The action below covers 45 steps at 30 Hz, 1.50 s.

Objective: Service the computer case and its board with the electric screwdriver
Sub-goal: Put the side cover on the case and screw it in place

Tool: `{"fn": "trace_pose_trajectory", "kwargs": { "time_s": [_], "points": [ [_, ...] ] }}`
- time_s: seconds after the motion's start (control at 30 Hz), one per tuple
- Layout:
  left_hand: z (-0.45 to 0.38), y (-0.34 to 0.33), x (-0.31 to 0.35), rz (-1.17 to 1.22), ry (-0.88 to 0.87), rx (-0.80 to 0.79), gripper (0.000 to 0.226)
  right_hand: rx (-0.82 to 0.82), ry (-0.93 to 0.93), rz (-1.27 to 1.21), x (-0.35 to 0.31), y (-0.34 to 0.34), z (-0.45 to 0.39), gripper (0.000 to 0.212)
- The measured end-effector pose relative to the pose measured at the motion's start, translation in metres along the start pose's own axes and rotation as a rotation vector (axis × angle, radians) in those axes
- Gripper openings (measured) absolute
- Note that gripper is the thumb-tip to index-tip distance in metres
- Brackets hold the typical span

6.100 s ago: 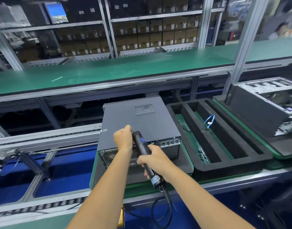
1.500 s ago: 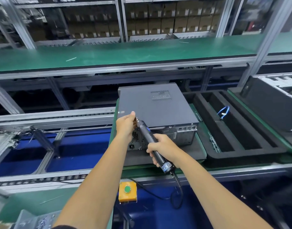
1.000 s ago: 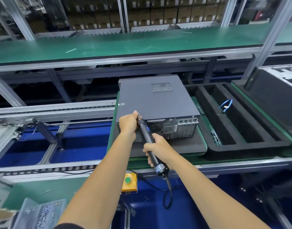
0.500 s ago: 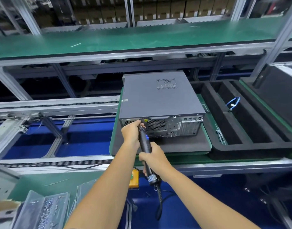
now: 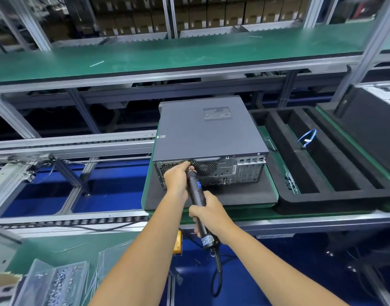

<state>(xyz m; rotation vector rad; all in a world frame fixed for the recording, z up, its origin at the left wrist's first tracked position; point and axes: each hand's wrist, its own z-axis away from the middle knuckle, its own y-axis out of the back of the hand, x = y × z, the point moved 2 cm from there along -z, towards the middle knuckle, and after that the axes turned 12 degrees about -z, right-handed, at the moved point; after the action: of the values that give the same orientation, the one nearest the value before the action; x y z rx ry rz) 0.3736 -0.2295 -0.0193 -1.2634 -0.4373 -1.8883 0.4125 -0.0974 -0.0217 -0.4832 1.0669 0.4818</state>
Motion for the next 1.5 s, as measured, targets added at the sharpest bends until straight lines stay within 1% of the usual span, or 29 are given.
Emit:
{"fn": "trace_pose_trajectory", "kwargs": {
  "time_s": [0.2, 0.33, 0.5, 0.67, 0.87, 1.07, 1.2, 1.33, 1.43, 1.5],
  "points": [
    [-0.006, 0.004, 0.001, -0.02, -0.007, 0.032, 0.01, -0.004, 0.0, -0.005, -0.001, -0.002, -0.001, 0.033],
    [-0.007, 0.003, 0.002, -0.01, 0.008, 0.019, 0.01, 0.002, 0.011, -0.004, -0.001, -0.004, -0.001, 0.032],
    [-0.007, 0.001, 0.006, 0.077, 0.051, -0.002, 0.012, 0.028, 0.045, 0.063, -0.002, -0.005, -0.002, 0.03],
    [-0.008, 0.0, 0.006, 0.057, 0.062, -0.037, 0.013, 0.021, 0.021, 0.004, -0.001, -0.002, -0.001, 0.032],
    [-0.008, -0.001, 0.003, 0.026, 0.04, -0.001, 0.015, 0.011, 0.012, -0.006, -0.004, -0.001, -0.001, 0.032],
    [-0.01, 0.003, 0.005, 0.009, 0.04, 0.036, 0.012, 0.05, 0.032, 0.025, -0.006, -0.01, -0.001, 0.029],
    [-0.011, 0.007, 0.004, 0.003, 0.058, -0.004, 0.01, 0.048, 0.02, -0.01, -0.005, -0.013, 0.002, 0.03],
    [-0.008, 0.006, 0.006, 0.006, 0.059, -0.017, 0.007, 0.069, 0.04, 0.068, -0.005, -0.013, 0.001, 0.032],
    [-0.005, 0.005, 0.007, 0.014, 0.06, -0.005, 0.011, 0.075, 0.044, 0.087, -0.006, -0.013, 0.0, 0.031],
    [-0.003, 0.003, 0.008, 0.051, 0.055, -0.035, 0.014, 0.075, 0.04, 0.08, -0.008, -0.013, 0.001, 0.03]
  ]
}}
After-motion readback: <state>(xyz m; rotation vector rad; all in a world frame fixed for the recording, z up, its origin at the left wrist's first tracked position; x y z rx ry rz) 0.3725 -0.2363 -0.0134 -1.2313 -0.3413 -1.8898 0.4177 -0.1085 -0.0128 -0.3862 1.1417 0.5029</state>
